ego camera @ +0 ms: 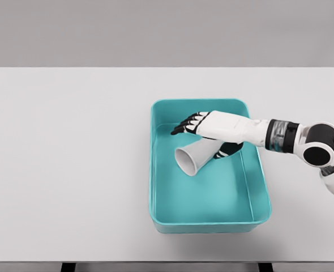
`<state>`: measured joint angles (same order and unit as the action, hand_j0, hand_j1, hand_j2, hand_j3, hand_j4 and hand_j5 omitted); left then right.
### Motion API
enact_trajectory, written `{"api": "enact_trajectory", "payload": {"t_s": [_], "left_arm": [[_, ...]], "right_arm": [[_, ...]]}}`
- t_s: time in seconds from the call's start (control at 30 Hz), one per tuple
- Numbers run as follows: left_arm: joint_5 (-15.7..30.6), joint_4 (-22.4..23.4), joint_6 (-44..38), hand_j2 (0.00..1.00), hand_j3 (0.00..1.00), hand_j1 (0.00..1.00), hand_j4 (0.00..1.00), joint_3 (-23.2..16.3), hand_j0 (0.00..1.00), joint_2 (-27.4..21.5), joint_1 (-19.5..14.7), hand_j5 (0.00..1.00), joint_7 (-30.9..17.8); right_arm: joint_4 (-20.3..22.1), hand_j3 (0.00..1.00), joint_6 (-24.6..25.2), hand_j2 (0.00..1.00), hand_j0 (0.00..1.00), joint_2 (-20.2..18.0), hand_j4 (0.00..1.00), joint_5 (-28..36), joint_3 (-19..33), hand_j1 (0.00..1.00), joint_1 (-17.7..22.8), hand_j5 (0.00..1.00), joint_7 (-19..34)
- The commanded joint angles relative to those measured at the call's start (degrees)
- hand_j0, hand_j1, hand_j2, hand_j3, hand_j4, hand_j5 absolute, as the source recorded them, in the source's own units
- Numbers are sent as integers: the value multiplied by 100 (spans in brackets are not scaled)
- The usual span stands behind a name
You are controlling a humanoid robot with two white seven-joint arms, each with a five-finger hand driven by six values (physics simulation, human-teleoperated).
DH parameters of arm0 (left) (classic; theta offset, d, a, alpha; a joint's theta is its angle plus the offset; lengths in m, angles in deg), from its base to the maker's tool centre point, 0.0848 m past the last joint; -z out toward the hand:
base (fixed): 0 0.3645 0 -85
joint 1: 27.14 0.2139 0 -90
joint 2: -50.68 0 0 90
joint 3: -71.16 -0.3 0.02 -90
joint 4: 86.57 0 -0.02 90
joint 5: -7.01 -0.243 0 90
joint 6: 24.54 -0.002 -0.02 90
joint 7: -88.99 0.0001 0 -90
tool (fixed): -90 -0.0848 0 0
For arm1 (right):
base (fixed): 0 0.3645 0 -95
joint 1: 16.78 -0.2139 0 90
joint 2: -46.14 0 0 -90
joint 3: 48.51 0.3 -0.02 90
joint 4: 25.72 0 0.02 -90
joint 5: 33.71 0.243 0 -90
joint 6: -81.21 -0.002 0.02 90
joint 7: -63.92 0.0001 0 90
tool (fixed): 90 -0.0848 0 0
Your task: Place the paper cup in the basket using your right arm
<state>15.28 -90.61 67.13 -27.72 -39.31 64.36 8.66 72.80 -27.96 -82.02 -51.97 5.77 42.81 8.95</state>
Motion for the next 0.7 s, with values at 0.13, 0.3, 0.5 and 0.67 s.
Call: {"api": "enact_trajectory", "payload": {"t_s": [0.13, 0.3, 0.5, 0.67], "left_arm": [[-1, 8, 0, 100, 100, 100, 100, 0, 100, 0, 0, 100, -1], [-1, -1, 0, 100, 100, 100, 100, 0, 100, 0, 0, 100, -1], [-1, -1, 0, 100, 100, 100, 100, 0, 100, 0, 0, 100, -1], [-1, -1, 0, 100, 100, 100, 100, 0, 100, 0, 0, 100, -1]], "right_arm": [[185, 100, -886, 100, 100, -393, 100, 2457, 1215, 100, 298, 100, -3], [-131, 100, -1185, 100, 100, -403, 100, 4233, 3305, 100, 1194, 100, -3], [-615, 100, -1106, 100, 100, -385, 100, 3663, 4257, 100, 2092, 100, -3], [-843, 100, -1133, 100, 100, -323, 100, 3399, 4265, 100, 2355, 100, -3]]}}
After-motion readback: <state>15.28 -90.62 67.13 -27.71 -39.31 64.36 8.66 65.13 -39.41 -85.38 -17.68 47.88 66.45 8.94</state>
